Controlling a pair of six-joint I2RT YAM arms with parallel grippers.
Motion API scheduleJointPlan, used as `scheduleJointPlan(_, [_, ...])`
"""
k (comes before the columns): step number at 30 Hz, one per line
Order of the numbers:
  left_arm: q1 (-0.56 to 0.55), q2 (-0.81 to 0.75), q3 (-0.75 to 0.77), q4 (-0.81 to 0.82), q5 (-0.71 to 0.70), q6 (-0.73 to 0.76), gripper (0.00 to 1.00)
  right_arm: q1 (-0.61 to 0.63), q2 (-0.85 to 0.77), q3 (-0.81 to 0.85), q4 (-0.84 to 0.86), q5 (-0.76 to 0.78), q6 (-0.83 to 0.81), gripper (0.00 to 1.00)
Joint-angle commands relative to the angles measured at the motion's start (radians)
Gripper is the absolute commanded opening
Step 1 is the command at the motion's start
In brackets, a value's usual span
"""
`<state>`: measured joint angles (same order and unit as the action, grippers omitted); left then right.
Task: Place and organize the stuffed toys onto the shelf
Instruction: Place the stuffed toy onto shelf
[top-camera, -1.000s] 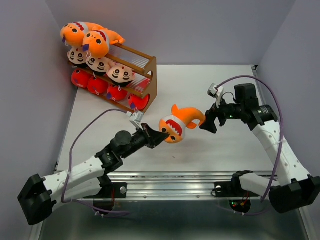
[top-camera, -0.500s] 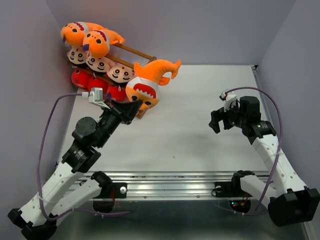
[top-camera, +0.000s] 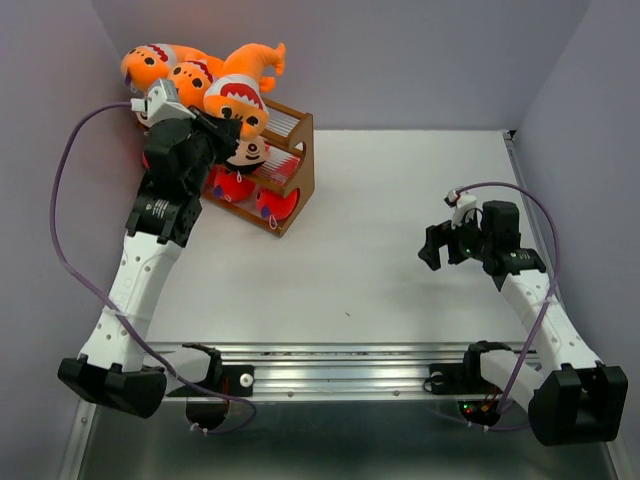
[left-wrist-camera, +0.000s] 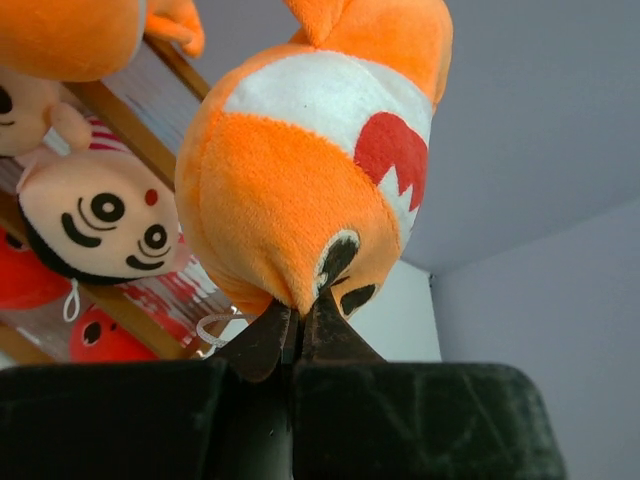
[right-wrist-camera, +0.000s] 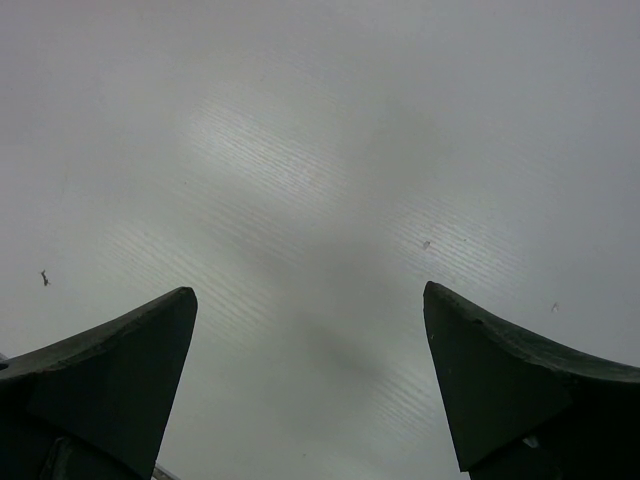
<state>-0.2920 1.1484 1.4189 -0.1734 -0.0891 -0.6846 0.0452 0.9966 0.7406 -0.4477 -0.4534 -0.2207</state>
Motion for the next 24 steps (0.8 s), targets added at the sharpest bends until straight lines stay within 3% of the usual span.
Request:
scheduleJointPlan(1, [0.039, 0.039, 0.145, -0.099, 0.032, -0.01, 0.0, -0.007, -0.018, 0.006, 0.066, -0.025, 0.004, 1.0])
scheduleJointPlan(24, [0.065, 0.324, 0.337, -0.19, -0.009, 0.026, 0.0, -0.007, -0.026, 0.008, 0.064, -0.014, 0.0, 1.0])
